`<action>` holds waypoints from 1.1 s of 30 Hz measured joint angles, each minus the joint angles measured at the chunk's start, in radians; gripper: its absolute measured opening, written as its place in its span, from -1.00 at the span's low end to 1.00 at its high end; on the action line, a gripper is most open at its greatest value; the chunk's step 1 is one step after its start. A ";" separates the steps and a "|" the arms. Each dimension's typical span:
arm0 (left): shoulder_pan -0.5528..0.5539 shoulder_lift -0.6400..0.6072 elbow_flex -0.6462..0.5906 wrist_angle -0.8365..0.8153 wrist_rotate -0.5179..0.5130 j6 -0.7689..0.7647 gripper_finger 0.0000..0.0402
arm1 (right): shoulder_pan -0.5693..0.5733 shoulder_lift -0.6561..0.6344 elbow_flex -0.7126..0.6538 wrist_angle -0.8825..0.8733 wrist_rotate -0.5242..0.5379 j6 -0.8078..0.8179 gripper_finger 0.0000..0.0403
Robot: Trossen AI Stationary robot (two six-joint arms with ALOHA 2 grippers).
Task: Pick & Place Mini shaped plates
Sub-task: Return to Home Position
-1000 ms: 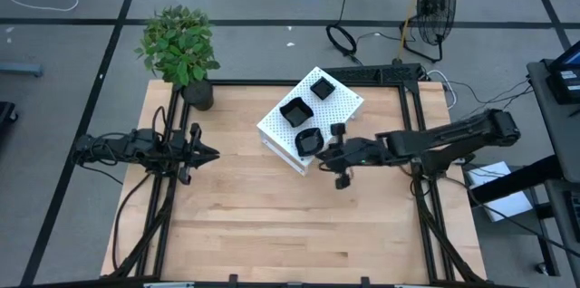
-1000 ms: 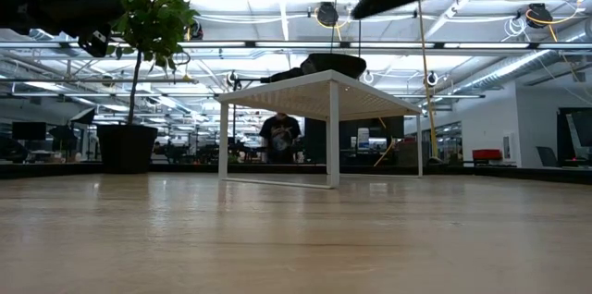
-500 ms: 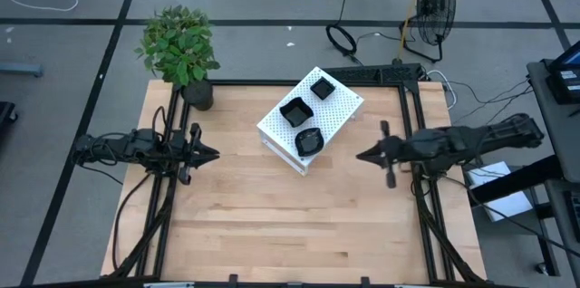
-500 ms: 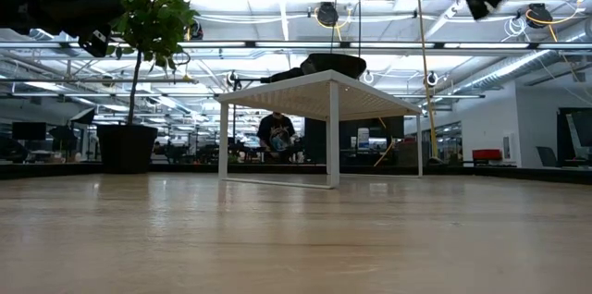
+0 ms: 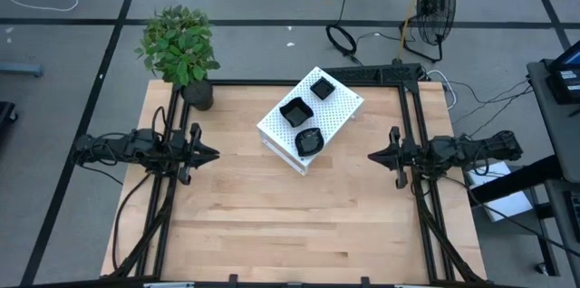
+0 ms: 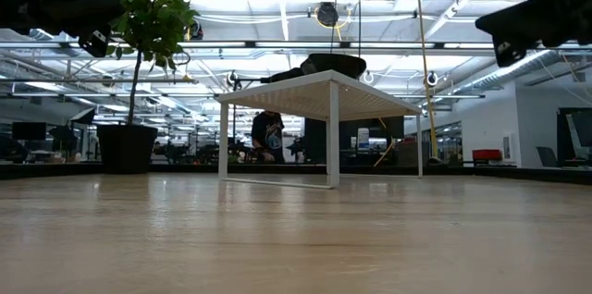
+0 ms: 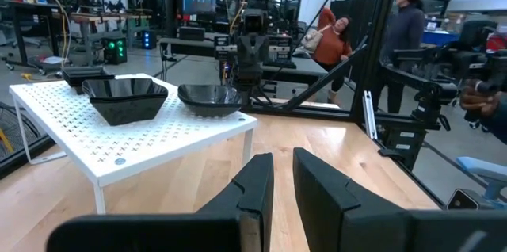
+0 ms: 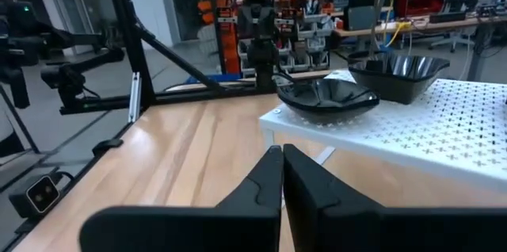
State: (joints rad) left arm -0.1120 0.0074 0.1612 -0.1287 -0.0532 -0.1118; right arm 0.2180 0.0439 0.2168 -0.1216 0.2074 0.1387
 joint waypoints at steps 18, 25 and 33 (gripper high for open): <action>0.000 0.001 0.000 -0.002 0.000 0.000 -0.72 | 0.001 -0.032 -0.198 0.309 -0.188 -0.212 -1.00; 0.000 0.001 0.000 -0.002 0.000 0.000 -0.72 | 0.000 -0.030 -0.200 0.237 -0.120 -0.249 -1.00; 0.000 0.001 0.000 -0.002 0.000 0.000 -0.72 | 0.000 -0.030 -0.201 0.243 -0.103 -0.123 -1.00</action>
State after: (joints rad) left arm -0.1120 0.0086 0.1612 -0.1304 -0.0532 -0.1120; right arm 0.2176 0.0139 0.0154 0.1214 0.1043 0.0154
